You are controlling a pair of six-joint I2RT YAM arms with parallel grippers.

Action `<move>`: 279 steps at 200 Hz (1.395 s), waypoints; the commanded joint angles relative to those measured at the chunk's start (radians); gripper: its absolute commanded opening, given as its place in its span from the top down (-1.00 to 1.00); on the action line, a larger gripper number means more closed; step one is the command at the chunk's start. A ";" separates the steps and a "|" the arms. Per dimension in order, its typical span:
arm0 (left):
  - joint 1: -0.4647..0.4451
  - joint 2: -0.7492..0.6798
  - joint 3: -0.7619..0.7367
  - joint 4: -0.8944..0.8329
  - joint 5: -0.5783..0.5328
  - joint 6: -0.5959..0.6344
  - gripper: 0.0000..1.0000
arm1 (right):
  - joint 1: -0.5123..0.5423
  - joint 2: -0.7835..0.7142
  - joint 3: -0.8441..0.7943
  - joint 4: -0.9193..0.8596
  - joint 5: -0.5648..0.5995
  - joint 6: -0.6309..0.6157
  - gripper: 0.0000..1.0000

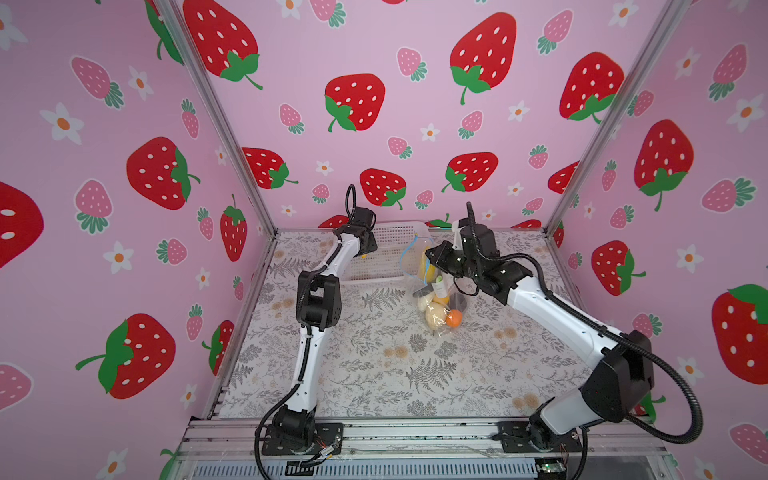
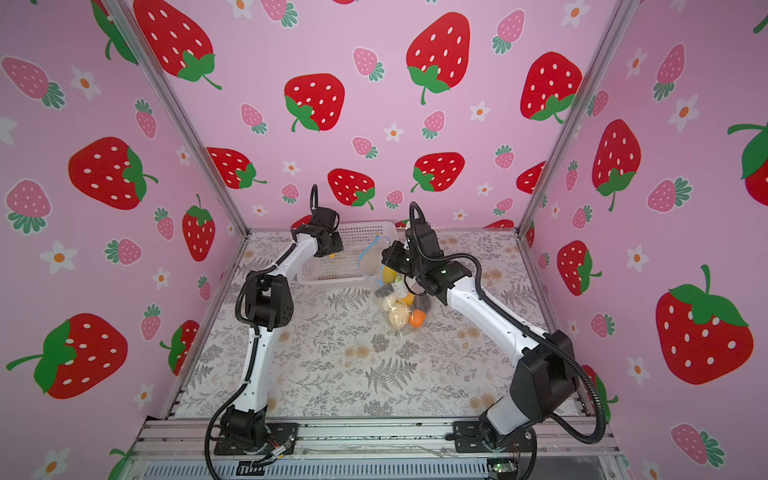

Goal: Place the food in the zip-top bag and seal the zipper
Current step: 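Lift the lemon and carry it to the bag opening with the left gripper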

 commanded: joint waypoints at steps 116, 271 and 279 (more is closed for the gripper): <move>-0.130 -0.640 -0.582 -0.006 0.041 -0.076 0.18 | 0.005 -0.080 -0.054 0.062 -0.004 -0.004 0.86; -0.332 -0.854 -0.606 0.065 0.234 -0.048 0.24 | 0.032 -0.064 -0.030 0.071 0.005 0.006 0.86; -0.335 -0.848 -0.599 0.069 0.240 -0.045 0.25 | 0.034 -0.062 -0.026 0.069 0.005 0.004 0.86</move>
